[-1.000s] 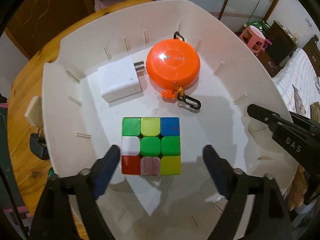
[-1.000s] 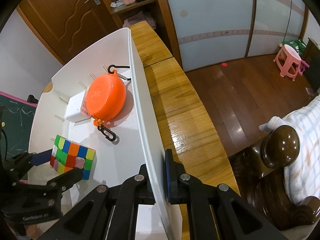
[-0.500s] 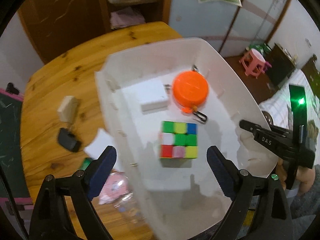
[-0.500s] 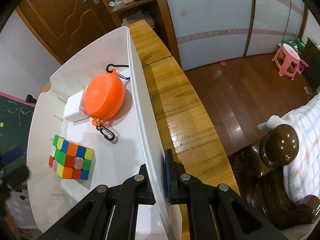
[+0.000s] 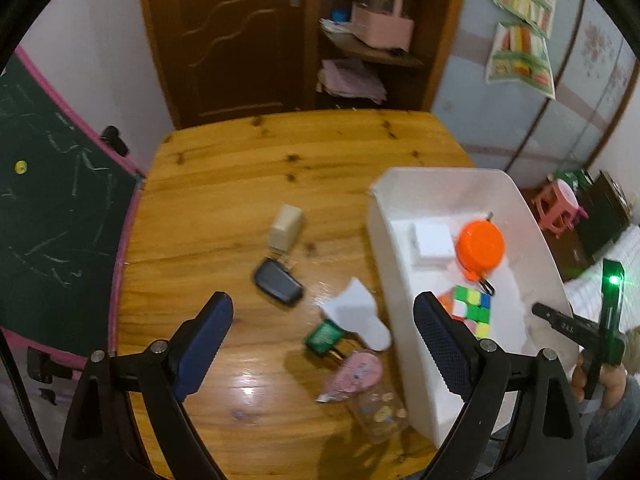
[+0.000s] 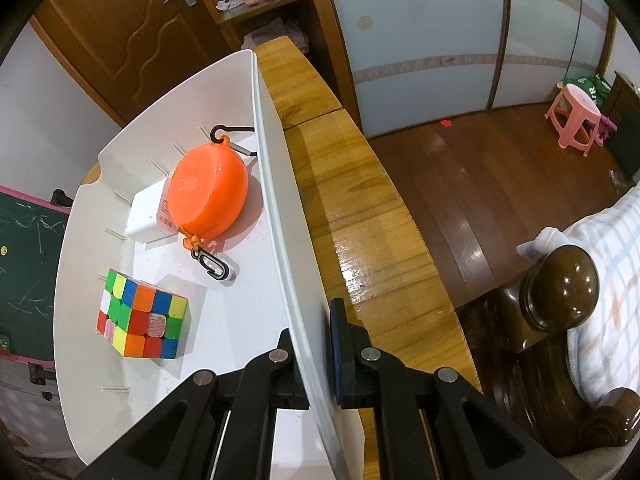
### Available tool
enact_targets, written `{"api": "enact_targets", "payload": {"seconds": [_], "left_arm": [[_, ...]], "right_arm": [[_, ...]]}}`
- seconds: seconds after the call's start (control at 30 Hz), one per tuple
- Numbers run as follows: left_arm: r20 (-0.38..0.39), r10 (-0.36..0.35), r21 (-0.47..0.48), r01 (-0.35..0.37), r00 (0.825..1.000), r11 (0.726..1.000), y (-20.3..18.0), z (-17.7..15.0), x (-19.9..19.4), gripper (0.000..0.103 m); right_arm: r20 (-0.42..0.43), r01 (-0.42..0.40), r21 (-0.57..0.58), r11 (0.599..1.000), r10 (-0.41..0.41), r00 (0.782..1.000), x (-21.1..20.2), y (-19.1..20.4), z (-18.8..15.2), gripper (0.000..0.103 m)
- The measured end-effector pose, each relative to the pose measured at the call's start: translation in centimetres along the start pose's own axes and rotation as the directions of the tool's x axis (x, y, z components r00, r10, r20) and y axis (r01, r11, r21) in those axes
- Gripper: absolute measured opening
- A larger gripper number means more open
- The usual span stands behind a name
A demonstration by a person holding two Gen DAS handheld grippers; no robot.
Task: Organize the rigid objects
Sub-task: 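Move the left tool back to the beige plug charger on the table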
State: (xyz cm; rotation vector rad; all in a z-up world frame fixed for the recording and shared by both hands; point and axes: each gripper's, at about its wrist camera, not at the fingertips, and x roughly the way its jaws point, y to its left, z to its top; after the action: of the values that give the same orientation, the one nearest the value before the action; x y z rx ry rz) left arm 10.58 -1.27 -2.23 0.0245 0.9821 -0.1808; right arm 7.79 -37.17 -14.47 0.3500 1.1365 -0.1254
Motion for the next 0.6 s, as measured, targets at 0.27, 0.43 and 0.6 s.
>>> {"api": "enact_targets", "payload": {"seconds": [0.27, 0.43, 0.6], "left_arm": [[0.067, 0.073, -0.04, -0.071, 0.995, 0.997, 3.5, 1.0, -0.4, 0.093], [0.04, 0.082, -0.045, -0.08, 0.996, 0.996, 5.0, 1.6, 2.2, 0.093], [0.004, 0.11, -0.011, -0.11, 0.994, 0.994, 5.1, 2.3, 5.7, 0.093]], "right_arm": [[0.006, 0.002, 0.006, 1.0, -0.002, 1.0, 0.1, 0.0, -0.1, 0.006], [0.007, 0.007, 0.006, 1.0, -0.007, 1.0, 0.1, 0.0, -0.2, 0.006], [0.006, 0.013, 0.0, 1.0, -0.013, 1.0, 0.0, 0.1, -0.3, 0.006]]}}
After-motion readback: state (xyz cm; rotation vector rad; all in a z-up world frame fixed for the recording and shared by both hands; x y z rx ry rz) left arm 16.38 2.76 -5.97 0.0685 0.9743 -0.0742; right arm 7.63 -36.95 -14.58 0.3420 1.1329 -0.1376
